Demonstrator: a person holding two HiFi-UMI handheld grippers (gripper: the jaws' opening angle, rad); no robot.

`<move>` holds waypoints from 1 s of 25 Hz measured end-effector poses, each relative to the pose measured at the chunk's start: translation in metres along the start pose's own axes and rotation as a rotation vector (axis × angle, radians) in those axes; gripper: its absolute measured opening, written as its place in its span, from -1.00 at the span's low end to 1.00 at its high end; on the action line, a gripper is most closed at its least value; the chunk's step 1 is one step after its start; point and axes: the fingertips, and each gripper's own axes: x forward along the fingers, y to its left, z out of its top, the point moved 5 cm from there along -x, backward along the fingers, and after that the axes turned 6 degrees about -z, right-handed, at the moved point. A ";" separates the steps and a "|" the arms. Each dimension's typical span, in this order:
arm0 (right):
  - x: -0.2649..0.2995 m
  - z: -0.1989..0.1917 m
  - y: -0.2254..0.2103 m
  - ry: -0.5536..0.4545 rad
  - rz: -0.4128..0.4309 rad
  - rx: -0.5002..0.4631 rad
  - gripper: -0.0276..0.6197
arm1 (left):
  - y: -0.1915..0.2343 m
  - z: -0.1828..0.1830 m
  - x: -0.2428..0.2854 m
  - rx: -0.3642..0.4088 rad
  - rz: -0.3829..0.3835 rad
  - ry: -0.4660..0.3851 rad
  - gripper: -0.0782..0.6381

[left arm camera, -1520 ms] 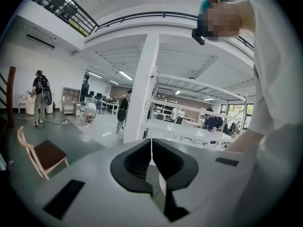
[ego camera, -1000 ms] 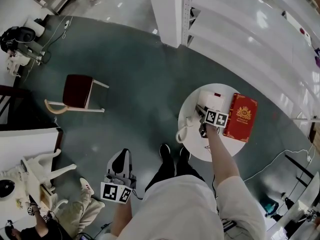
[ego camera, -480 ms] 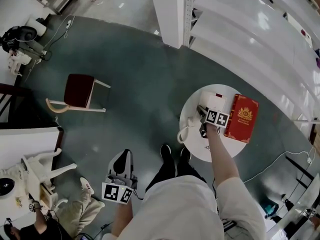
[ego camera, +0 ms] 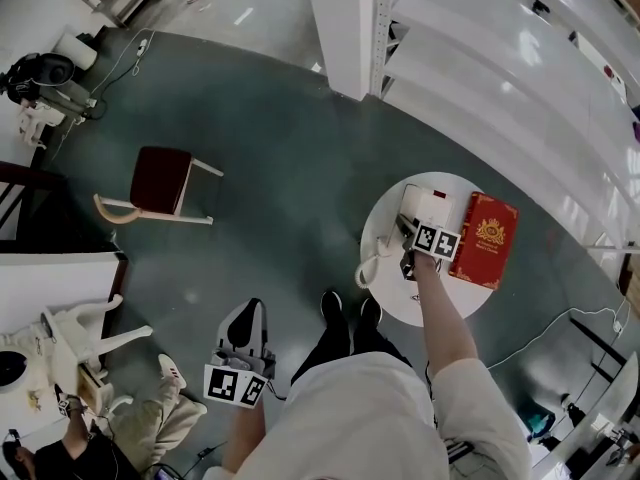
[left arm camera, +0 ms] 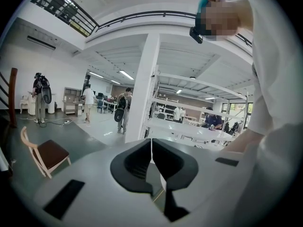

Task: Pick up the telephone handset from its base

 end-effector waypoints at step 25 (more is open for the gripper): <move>-0.084 0.018 0.000 -0.302 0.260 0.211 -0.56 | -0.014 0.011 0.010 0.019 -0.074 -0.029 -0.72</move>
